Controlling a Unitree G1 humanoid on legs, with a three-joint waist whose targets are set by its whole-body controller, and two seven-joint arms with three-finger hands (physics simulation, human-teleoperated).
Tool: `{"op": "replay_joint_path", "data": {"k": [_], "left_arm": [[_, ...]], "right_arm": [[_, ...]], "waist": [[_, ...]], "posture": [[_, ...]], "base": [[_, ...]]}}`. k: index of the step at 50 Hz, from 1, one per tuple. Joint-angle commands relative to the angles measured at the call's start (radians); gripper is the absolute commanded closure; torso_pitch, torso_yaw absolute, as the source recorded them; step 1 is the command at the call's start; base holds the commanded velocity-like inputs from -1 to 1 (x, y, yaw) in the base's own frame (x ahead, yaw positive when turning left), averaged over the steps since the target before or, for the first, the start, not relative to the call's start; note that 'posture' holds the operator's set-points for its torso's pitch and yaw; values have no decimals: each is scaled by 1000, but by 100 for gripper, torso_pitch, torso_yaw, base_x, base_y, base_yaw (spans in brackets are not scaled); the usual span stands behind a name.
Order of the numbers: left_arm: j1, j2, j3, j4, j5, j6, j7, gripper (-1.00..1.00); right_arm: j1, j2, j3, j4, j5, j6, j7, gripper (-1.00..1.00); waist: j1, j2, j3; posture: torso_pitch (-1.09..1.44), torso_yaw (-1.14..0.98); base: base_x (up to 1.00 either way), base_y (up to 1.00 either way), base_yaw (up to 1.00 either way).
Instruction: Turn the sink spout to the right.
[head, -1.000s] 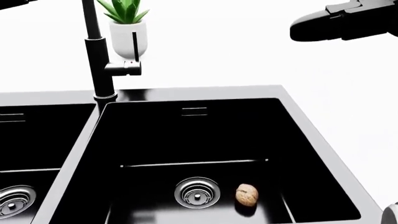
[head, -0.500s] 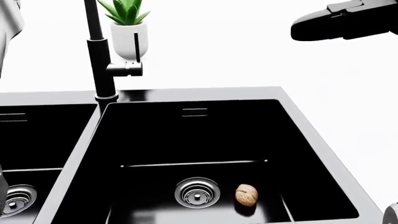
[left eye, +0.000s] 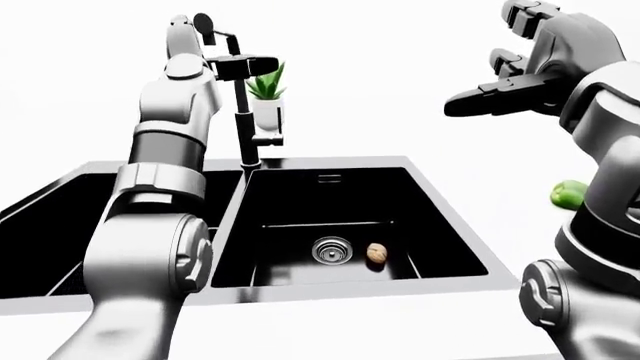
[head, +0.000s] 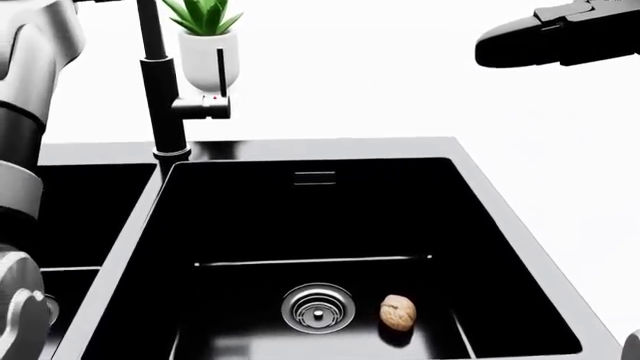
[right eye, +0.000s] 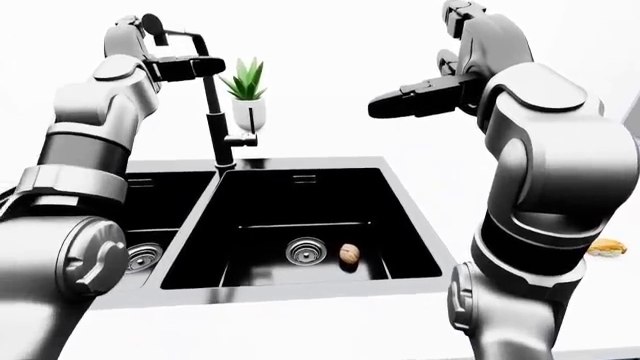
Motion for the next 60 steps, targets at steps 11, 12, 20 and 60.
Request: {"op": "replay_joint_path", "data": {"k": [11,12,20,60], "left_arm": [[-45,-12,-7,-67,3,-4,6,-100],[-41,-15,-8,-71,4,-4,7,-100],[-31,-38,-16,-101,5,16,12,-100],[14,-183,-66,-265,30,111,59,-100]], "right_arm": [[-32,-18,-11,-23,-1,-16,-4,-100],[-31,-19,-11,-23,0,-16,-4,-100],[-35,-20,-11,-28,1,-8,-5,-100],[-21,-49,-33,-72,24,26,-9,-100]], "waist": [[-1,-1,-13],[-1,-1,-12],[0,-2,-12],[0,-13,-12]], "posture": [[-46,0],[-46,0],[-46,0],[-46,0]], "base": [[0,0,0],[0,0,0],[0,0,0],[0,0,0]]}}
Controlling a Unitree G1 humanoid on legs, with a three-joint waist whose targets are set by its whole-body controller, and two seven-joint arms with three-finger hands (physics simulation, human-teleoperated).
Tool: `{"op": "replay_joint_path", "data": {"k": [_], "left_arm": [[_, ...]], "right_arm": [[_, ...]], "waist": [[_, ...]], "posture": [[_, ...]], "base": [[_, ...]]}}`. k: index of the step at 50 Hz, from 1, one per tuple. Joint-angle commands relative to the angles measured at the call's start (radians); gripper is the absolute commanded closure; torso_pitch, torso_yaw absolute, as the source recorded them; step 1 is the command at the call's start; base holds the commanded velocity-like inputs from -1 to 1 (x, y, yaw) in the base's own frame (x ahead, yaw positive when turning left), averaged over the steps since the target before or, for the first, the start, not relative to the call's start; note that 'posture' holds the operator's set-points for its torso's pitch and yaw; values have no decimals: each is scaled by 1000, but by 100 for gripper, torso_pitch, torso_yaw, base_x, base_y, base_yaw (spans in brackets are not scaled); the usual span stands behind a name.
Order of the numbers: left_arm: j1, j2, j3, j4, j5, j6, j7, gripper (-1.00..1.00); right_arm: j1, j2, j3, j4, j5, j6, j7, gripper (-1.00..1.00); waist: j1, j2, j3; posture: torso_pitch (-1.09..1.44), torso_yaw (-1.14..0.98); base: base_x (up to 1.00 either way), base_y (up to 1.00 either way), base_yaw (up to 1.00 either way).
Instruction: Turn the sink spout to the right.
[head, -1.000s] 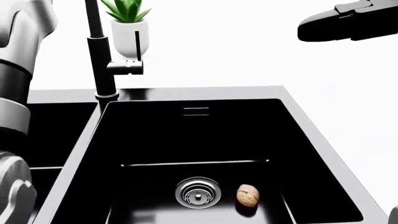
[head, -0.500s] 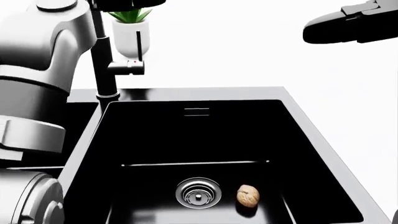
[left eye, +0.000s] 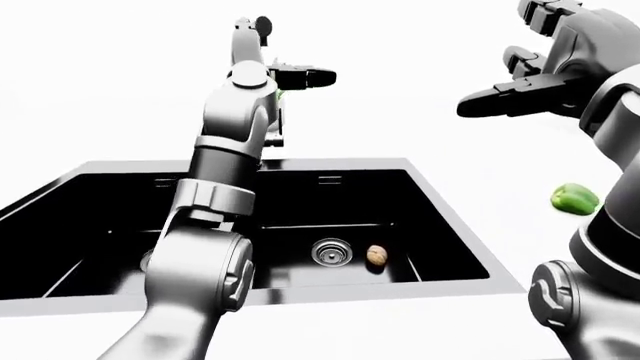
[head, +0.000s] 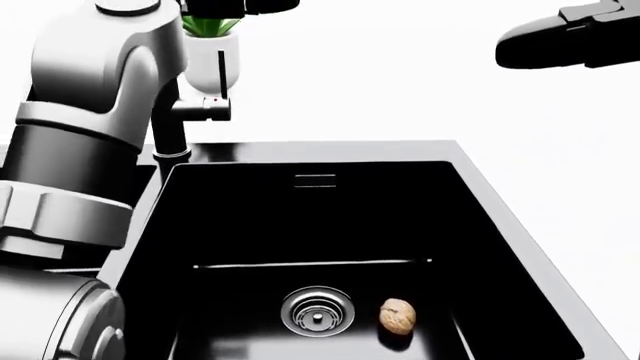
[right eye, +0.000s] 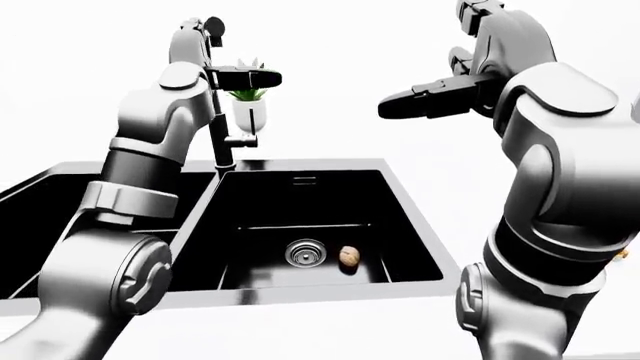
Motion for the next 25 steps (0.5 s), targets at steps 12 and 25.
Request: {"op": "replay_joint_path", "data": {"k": [12,25], "left_arm": [[-51,-27,-8,-61,12,2,17,-100],[-55,-61,-18,-39,22,-10,27,-100]], "right_arm": [[-30,-20,-15,-21,-1,-15,-1,-100],[-27,-24,-19,-35,4,-4,-5,-100]], "waist": [[0,-6,-8],[1,-8,-9]], "posture": [[-46,0],[-46,0]], "base": [[0,0,0],[0,0,0]]}}
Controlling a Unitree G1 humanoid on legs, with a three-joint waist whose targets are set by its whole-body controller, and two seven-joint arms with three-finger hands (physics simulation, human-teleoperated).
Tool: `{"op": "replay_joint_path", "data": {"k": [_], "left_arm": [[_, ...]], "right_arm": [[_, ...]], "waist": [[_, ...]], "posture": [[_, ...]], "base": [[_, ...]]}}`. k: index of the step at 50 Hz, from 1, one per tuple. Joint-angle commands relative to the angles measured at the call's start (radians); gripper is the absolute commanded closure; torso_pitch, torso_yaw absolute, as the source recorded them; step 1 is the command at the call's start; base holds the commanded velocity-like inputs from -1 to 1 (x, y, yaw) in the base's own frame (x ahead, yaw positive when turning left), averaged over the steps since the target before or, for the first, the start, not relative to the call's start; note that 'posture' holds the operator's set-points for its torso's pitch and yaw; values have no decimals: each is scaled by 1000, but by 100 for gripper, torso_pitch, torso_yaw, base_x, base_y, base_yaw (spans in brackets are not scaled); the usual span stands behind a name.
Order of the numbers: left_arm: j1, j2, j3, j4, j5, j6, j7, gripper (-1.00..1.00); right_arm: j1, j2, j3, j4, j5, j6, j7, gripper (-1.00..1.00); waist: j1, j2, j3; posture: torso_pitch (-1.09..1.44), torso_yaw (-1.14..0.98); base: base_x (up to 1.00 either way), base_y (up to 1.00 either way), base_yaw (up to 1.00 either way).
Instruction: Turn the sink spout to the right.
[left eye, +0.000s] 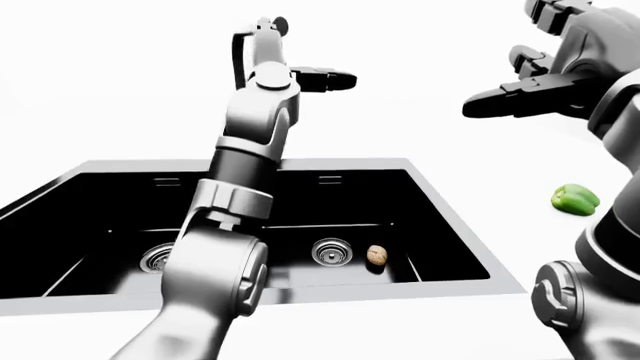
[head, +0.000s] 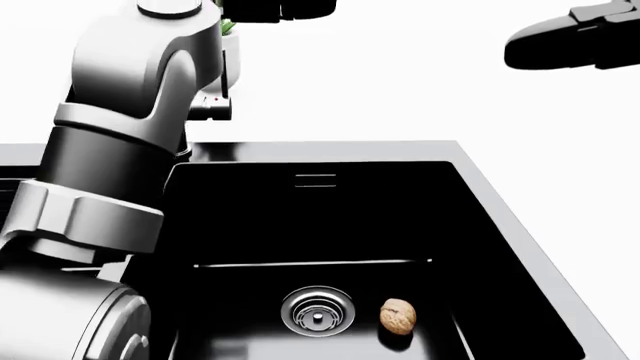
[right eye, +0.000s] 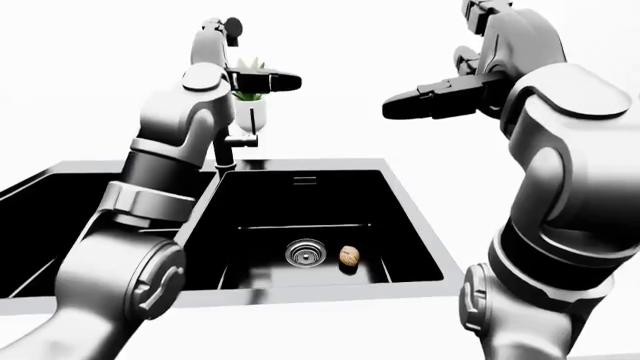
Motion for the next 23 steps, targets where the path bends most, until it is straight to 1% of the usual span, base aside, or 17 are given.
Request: {"op": "replay_joint_path", "data": {"k": [1,15,20,23], "left_arm": [[-43,4,1,-25,6,-30,1,-100],[-63,-38,-15,-41,14,-4,23,-100],[-37,-60,-27,-104,18,34,30,-100],[-42,-70,-28,-82,23,20,31,-100]], "right_arm": [[-30,-11,-7,-10,-3,-26,-4,-100],[-35,-21,-7,-17,1,-14,-4,-100],[-34,-26,-12,-26,3,-6,-1,-100],[-38,-32,-14,-27,4,-1,2,-100]], "waist": [[0,-5,-10],[-1,-9,-9],[-2,-10,-8],[-1,-11,-8]], "posture": [[-46,0],[-46,0],[-46,0],[-46,0]], "base": [[0,0,0],[0,0,0],[0,0,0],[0,0,0]]}}
